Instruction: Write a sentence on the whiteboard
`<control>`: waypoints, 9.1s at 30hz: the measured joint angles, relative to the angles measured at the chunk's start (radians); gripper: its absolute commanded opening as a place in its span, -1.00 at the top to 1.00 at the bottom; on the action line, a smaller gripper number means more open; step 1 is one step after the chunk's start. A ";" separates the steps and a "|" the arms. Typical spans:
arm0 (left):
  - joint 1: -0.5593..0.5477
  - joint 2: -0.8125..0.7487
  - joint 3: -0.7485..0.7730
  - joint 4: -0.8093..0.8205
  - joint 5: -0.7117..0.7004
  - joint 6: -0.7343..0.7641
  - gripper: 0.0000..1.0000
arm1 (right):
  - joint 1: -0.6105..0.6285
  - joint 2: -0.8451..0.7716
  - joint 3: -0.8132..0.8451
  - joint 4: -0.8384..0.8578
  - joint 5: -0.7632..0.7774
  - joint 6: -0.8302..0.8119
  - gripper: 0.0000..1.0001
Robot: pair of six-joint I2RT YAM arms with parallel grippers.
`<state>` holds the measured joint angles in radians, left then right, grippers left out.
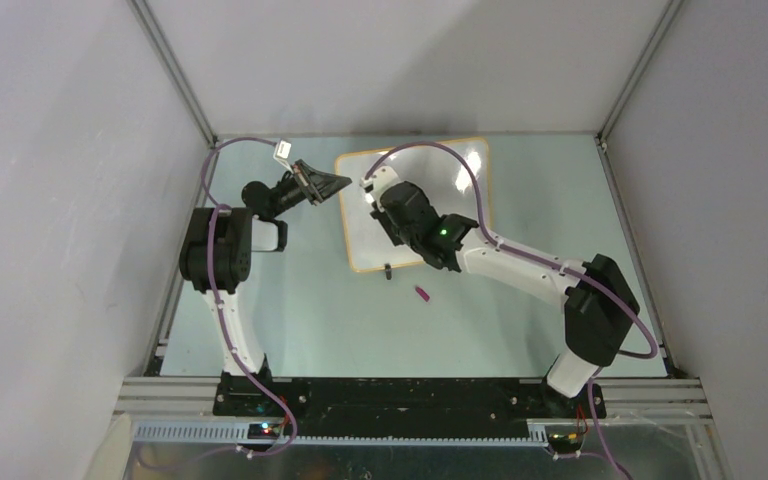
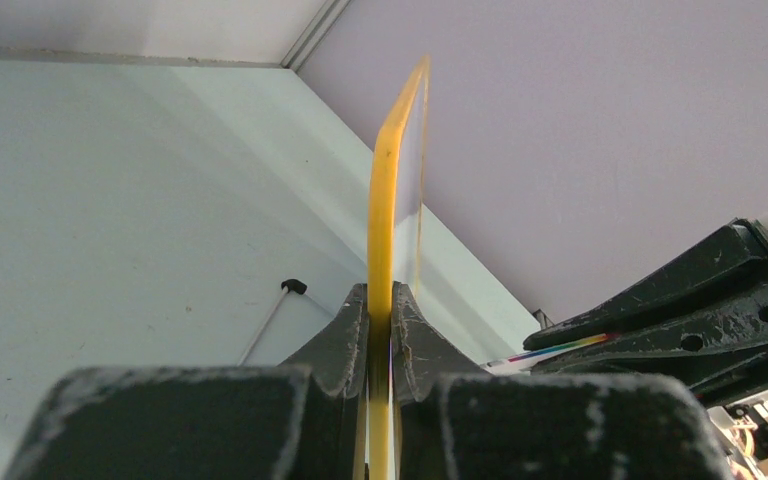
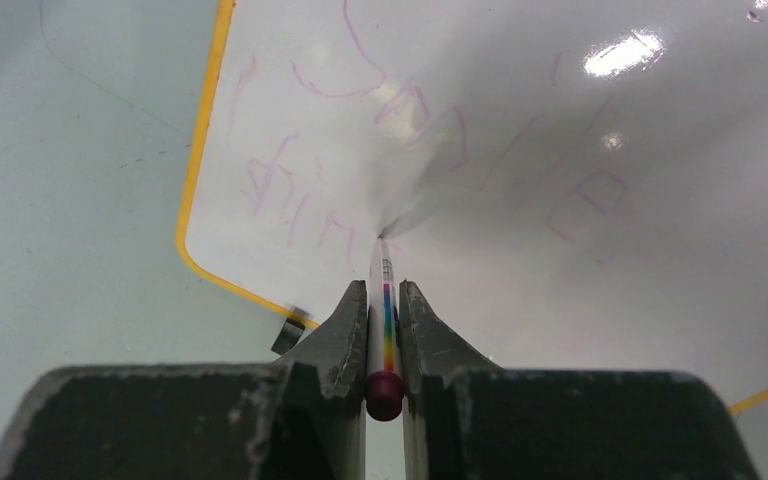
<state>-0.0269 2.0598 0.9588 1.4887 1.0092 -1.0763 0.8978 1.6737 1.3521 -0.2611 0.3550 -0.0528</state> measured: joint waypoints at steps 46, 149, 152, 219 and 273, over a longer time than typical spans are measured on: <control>0.000 0.000 0.000 0.001 0.001 0.000 1.00 | 0.000 -0.045 -0.096 -0.003 -0.005 0.033 1.00; 0.057 -0.001 -0.002 0.001 0.068 -0.014 1.00 | -0.083 -0.062 -0.072 0.104 0.002 -0.029 1.00; 0.057 -0.001 -0.002 0.001 0.068 -0.014 1.00 | -0.082 -0.062 -0.071 0.099 0.004 -0.026 1.00; 0.056 -0.001 -0.002 0.002 0.068 -0.013 1.00 | -0.087 -0.108 -0.150 0.047 0.019 0.012 1.00; 0.056 -0.001 -0.003 0.002 0.065 -0.013 1.00 | -0.058 -0.062 -0.110 0.047 0.010 0.007 1.00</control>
<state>0.0292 2.0590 0.9554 1.4910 1.0744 -1.0893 0.8402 1.6115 1.2419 -0.2146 0.3653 -0.0460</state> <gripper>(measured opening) 0.100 0.142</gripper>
